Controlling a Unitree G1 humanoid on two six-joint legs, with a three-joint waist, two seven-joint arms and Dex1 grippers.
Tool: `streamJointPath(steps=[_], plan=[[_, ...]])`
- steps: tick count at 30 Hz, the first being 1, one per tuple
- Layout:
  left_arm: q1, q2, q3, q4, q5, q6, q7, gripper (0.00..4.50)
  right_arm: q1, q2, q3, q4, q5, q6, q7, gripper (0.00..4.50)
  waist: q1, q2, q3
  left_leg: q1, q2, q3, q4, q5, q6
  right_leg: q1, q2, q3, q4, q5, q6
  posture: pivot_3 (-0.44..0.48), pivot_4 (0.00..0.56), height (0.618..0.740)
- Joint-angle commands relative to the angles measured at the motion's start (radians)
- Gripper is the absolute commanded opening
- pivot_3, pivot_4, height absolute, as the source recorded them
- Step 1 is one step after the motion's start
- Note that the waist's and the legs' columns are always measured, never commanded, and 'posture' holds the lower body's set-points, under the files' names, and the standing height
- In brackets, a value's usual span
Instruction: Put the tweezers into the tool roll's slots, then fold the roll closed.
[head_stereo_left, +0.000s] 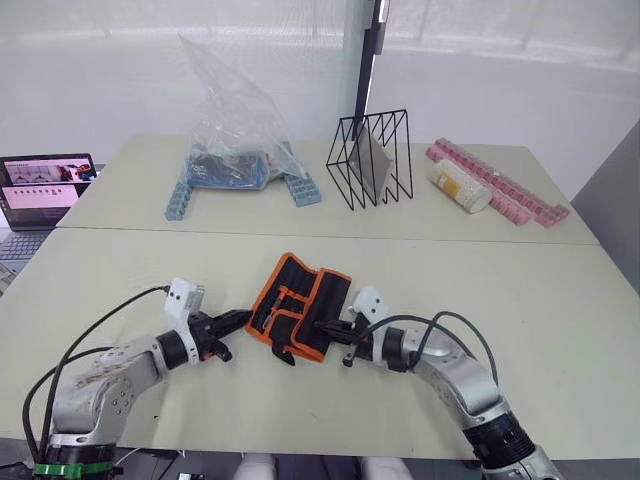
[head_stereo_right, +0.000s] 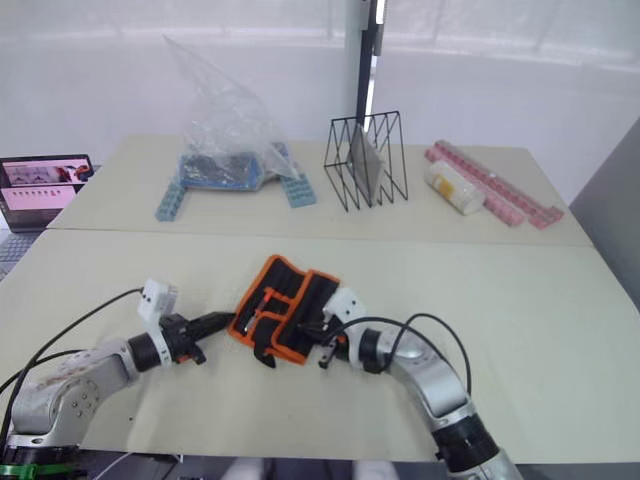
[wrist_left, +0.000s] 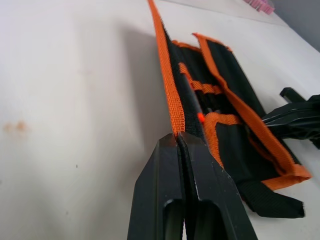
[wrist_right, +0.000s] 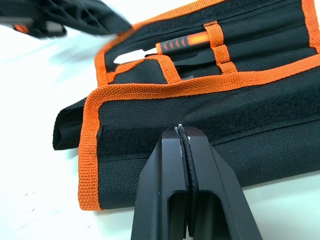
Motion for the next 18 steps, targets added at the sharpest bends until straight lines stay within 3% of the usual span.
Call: streamJointPath(steps=[1, 11, 18], plan=[[-0.028, 0.023, 0.019, -0.048, -0.033, 0.009, -0.024, 0.02, -0.011, 0.006, -0.02, 0.026, -0.021, -0.009, -0.024, 0.0, 0.001, 0.0, 0.0, 0.0, 0.0, 0.0, 0.0, 0.0, 0.0, 0.0, 0.0, 0.0, 0.0, 0.0, 0.0, 0.0, 0.15, 0.718], [-0.044, 0.041, -0.009, -0.056, -0.022, 0.007, -0.055, 0.02, -0.022, 0.018, -0.022, 0.072, -0.054, -0.029, -0.048, 0.0, 0.0, 0.0, 0.0, 0.0, 0.0, 0.0, 0.0, 0.0, 0.0, 0.0, 0.0, 0.0, 0.0, 0.0, 0.0, 0.0, 0.15, 0.718], [-0.131, 0.014, -0.102, -0.096, -0.043, 0.03, -0.089, 0.02, -0.02, 0.028, 0.004, 0.064, -0.067, -0.019, -0.05, 0.0, 0.003, 0.0, 0.0, 0.0, 0.0, 0.0, 0.0, 0.001, -0.001, 0.0, 0.0, 0.0, 0.0, 0.001, 0.001, 0.0, 0.15, 0.718]])
